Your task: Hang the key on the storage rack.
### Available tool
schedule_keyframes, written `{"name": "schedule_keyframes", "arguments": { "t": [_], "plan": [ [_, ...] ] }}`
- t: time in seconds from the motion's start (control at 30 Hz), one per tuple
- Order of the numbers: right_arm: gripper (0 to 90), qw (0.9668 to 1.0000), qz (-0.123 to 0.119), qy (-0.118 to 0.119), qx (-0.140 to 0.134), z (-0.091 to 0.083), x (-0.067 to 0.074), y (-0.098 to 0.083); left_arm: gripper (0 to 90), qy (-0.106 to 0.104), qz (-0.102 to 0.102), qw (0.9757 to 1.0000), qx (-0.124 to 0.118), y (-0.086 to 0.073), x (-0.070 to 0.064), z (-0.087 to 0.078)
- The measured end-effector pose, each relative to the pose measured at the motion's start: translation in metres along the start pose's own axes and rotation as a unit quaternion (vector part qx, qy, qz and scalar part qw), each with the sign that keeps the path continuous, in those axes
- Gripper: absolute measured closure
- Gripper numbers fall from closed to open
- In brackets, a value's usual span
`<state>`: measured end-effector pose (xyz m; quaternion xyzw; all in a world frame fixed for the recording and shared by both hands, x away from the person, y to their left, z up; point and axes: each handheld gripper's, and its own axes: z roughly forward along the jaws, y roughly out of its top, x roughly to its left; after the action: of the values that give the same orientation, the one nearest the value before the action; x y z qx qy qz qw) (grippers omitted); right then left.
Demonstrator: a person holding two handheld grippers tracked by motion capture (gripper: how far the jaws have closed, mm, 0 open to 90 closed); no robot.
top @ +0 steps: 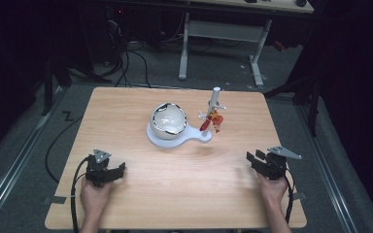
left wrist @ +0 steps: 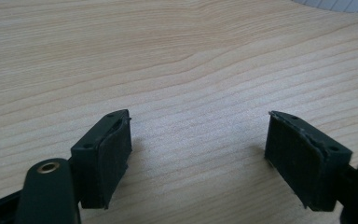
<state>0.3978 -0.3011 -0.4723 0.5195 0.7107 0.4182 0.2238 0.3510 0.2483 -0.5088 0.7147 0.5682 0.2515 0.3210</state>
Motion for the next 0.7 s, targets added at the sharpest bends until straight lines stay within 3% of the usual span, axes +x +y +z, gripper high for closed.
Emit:
{"name": "schedule_keyframes", "arguments": {
  "t": [0.7],
  "plan": [
    [50.6, 0.9994, -0.008, -0.023, 0.023, 0.018, -0.001, -0.005, 23.1, 0.0, 0.0, 1.0, 0.0, 0.0, 0.0, 0.0]
  ]
}}
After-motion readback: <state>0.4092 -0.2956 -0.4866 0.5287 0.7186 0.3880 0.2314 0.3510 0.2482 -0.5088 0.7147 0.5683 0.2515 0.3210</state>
